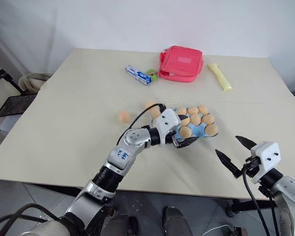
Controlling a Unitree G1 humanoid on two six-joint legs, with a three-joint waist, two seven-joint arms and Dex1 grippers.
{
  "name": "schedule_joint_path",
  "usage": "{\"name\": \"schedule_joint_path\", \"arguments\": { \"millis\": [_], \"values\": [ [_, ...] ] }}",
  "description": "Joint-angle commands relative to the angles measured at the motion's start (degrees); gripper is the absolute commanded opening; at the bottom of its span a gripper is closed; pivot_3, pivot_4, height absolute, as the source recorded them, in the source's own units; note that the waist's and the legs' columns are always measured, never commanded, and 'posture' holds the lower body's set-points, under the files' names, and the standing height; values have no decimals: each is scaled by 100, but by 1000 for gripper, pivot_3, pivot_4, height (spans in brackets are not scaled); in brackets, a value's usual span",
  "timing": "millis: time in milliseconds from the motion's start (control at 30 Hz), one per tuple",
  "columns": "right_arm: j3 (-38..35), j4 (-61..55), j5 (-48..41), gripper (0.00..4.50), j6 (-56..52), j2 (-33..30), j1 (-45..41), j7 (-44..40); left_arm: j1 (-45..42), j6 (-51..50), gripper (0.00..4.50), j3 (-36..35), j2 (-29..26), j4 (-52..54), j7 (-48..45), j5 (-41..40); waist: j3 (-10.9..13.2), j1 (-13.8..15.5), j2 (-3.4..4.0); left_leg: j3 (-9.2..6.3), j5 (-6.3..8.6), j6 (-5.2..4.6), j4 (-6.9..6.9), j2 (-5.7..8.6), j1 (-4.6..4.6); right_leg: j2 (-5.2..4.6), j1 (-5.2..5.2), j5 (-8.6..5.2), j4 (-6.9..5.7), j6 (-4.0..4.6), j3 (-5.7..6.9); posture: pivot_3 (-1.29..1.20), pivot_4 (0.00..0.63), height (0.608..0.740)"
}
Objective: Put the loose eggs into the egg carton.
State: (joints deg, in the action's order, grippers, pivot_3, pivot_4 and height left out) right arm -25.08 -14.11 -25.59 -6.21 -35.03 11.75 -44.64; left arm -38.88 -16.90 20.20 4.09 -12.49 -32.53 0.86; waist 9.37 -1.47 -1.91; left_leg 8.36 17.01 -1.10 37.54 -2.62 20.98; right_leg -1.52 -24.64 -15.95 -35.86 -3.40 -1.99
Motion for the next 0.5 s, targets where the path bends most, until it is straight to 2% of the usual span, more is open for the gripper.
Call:
{"name": "schedule_joint_path", "arguments": {
  "millis": [33, 300, 500],
  "values": [
    [-70, -39, -13, 4500, 66, -91, -44, -26, -332, -170, 4484, 120, 242, -190, 276, 173, 0, 0, 0, -1, 0, 0, 0, 0, 2, 0, -1, 0, 1, 0, 0, 0, 150, 740],
    [-168, -139, 15, 4500, 72, -27, 118, 74, -1137, -1119, 4484, 282, 549, -991, 672, 515, 1, -17, -2, -3, 1, -1, -7, 0, 0, 3, -2, -1, 7, 0, 0, 0, 150, 740],
    [-271, -262, -11, 4500, 93, 4, 332, 168, -1269, -1454, 4484, 380, 616, -1120, 711, 489, 1, -12, -1, -4, 2, 2, -17, -1, 5, 2, -8, -1, 11, 1, 3, 0, 150, 740]
  ]
}}
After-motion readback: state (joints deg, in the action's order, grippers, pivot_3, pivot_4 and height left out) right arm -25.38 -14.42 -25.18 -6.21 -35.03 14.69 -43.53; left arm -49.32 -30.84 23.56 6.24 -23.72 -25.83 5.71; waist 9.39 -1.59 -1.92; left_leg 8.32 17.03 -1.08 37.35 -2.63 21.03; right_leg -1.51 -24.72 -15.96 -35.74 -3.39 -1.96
